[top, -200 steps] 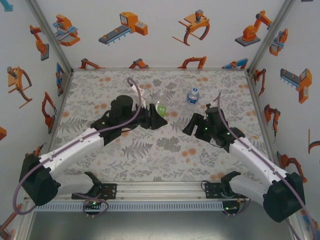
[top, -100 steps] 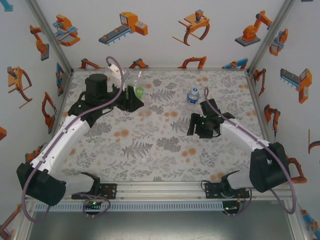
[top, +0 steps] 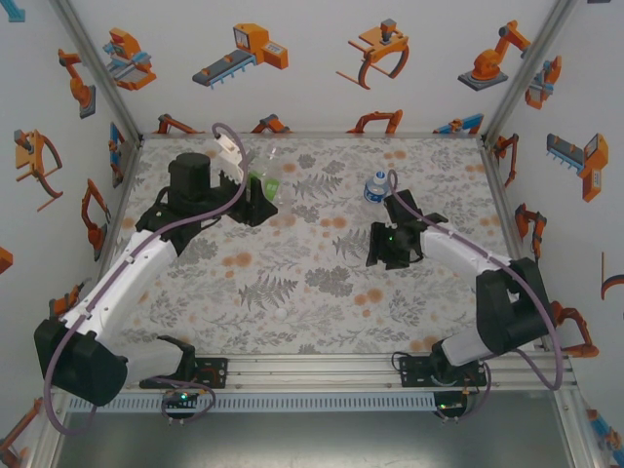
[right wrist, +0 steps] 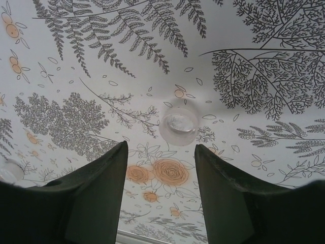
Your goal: Screw on the bottle caps
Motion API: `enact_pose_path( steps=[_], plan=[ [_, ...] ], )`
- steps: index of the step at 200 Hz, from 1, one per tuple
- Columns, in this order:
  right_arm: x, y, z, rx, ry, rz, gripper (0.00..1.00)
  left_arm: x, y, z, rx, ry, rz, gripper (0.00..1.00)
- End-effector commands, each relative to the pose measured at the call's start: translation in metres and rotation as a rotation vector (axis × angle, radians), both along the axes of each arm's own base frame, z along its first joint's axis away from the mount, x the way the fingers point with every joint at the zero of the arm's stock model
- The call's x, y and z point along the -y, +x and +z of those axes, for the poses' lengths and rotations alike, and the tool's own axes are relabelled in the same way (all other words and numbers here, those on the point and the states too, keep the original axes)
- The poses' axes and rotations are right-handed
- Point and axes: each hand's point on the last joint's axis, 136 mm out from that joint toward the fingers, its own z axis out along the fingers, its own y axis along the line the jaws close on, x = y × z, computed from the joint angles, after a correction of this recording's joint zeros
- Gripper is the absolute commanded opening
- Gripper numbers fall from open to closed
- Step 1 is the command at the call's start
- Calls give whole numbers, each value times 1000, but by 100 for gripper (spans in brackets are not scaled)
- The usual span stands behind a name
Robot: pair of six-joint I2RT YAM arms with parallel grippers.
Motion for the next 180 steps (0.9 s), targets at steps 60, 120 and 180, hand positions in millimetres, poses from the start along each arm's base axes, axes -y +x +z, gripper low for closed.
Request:
enact_pose_path(
  steps=[60,120,180],
  plan=[
    [-5,10,2,4,7,21,49,-8,-1,22,81,-25,-17,0],
    [-5,7,-5,-13,2,24,49,-8,-1,25,79,-53,-28,0],
    [-4,6,-12,-26,-4,26,49,-5,-3,26,73,-68,-47,0]
  ],
)
